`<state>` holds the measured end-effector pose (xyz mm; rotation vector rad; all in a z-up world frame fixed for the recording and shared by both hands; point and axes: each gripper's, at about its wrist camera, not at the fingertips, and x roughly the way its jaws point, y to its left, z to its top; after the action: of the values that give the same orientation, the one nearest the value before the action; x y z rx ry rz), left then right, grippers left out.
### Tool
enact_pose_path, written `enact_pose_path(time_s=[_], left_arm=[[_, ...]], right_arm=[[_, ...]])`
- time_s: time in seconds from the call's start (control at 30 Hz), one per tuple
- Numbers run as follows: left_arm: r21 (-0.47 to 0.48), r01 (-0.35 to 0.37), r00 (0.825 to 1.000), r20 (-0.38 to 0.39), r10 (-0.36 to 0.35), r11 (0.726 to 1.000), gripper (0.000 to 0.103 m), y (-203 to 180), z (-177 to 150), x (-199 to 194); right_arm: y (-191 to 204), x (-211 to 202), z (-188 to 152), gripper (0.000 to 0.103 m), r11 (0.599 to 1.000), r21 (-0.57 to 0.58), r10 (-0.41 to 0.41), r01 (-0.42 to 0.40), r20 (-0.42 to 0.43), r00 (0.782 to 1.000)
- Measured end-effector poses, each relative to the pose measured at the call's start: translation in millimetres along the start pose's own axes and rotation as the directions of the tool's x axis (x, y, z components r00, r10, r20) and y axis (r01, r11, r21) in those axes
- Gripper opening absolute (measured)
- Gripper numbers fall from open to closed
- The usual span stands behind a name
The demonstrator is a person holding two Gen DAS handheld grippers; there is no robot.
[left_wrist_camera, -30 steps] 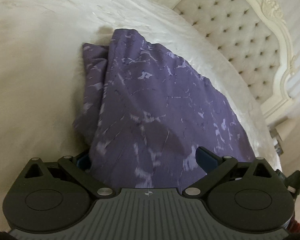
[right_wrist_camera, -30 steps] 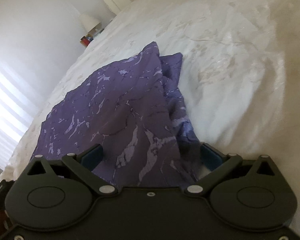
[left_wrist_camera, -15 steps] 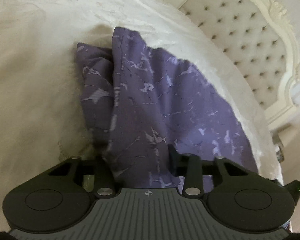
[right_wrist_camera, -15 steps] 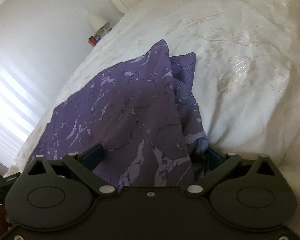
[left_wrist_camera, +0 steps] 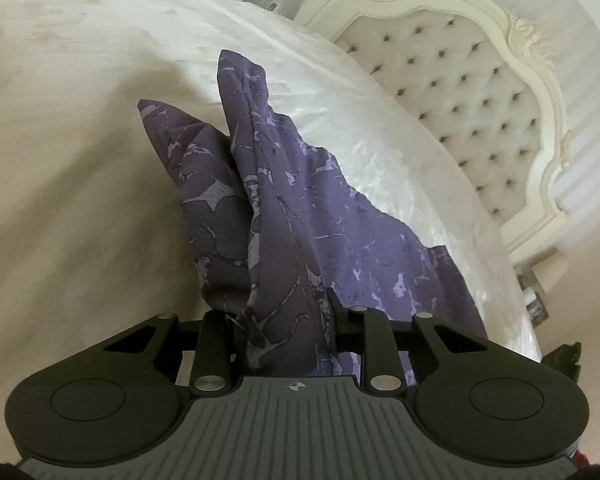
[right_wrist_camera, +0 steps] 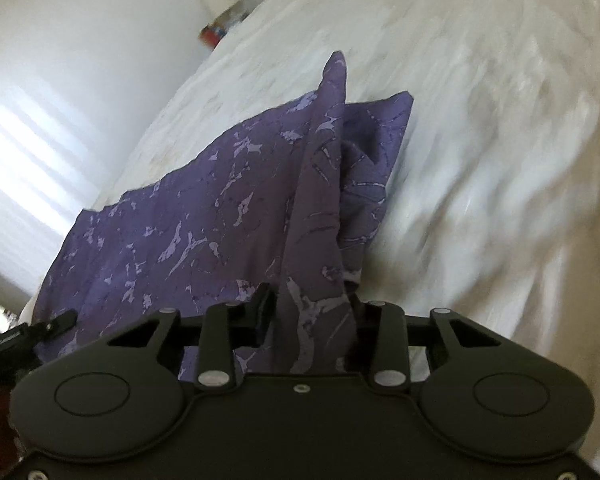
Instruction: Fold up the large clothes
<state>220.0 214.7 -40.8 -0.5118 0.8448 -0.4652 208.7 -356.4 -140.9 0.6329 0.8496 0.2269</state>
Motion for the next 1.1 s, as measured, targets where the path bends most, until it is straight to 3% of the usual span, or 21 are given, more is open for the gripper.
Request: enact_pose_path(time_s=[0.3,0.43,0.53,0.7,0.8,0.9,1.1], left_arm=[[0.012,-0.08,0.996,-0.045,0.08,0.997,0.029,16.0,-33.6,-58.9],[0.036,-0.174,0.984,-0.038,0.175,0.984,0.045,20.1,-42.2,-51.7],[0.063,-0.22,0.975,-0.013,0.221,0.973,0.057,18.9,-47.8,-42.3],[0.128,-0.299,0.954,0.037,0.296,0.946,0.08,8.9,-48.1,-30.6],[0.077,-0.305,0.952,0.044,0.303,0.949,0.092,18.3,-50.4,-27.0],[0.034,-0.286,0.958,0.043,0.285,0.958,0.096,27.4,-50.5,-25.3],[0.041,-0.268,0.963,0.048,0.266,0.963,0.103,35.4,-56.1,-26.0]], right_arm=[[44.3,-27.1,-72.6,0.047,0.998,-0.057,0.008,-0.017,-0.152,0.988],[55.4,-37.9,-96.3,0.054,0.992,-0.124,-0.048,0.036,-0.093,0.994],[50.9,-39.5,-105.0,0.062,0.991,-0.113,-0.079,0.076,-0.02,0.997],[44.2,-42.7,-113.2,0.072,0.982,-0.123,-0.134,0.143,0.075,0.988],[35.8,-45.2,-113.6,0.075,0.988,-0.075,-0.131,0.138,0.091,0.987],[38.1,-42.5,-115.2,0.083,0.983,-0.086,-0.153,0.162,0.107,0.982],[32.4,-35.1,-118.2,0.102,0.986,-0.065,-0.15,0.156,0.086,0.985]])
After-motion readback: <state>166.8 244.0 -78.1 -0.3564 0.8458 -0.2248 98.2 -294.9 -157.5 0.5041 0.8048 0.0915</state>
